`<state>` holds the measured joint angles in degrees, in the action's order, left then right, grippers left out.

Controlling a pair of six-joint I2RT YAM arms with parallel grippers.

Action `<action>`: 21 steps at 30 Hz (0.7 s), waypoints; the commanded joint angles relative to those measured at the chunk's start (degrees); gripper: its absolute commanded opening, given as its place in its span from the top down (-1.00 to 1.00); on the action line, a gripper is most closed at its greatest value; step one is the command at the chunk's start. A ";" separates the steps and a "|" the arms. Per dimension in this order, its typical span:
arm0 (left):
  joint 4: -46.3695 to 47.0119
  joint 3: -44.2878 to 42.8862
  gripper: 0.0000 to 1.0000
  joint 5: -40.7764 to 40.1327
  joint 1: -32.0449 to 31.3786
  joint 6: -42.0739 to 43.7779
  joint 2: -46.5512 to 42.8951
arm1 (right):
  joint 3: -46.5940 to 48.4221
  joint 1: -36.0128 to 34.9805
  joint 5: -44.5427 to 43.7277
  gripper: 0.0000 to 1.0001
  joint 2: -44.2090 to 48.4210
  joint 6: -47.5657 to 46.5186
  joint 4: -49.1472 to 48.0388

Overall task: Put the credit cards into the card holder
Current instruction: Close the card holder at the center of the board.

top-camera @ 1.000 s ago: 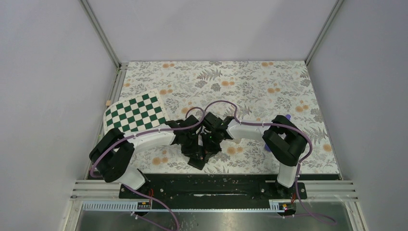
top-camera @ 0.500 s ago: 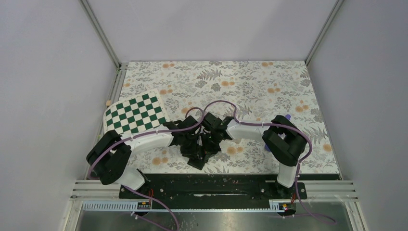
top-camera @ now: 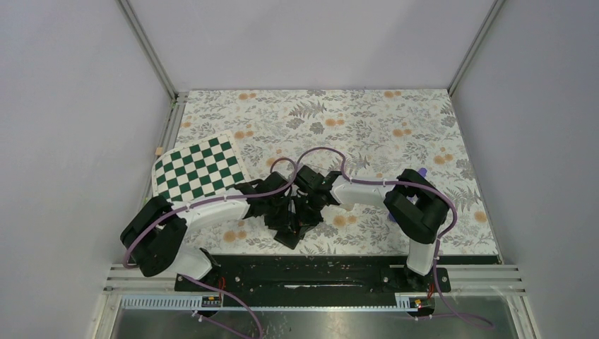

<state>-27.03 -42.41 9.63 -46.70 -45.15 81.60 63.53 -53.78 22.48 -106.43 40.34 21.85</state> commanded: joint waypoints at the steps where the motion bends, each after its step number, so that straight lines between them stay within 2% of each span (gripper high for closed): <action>1: 8.39 0.72 0.45 3.09 -0.59 0.87 -2.80 | -1.42 -1.86 -6.43 1.00 -5.08 -0.76 0.29; 14: 13.14 6.90 0.50 1.29 0.38 -4.03 -11.63 | -1.32 -1.86 -5.68 1.00 -5.05 -0.79 -0.01; 21: 13.34 7.15 0.56 3.12 0.73 -3.02 -8.93 | -1.39 -1.86 -5.32 1.00 -5.26 -0.80 -0.28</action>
<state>-15.99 -35.14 11.07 -46.19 -48.31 70.98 63.75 -53.91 22.61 -106.69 40.18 22.00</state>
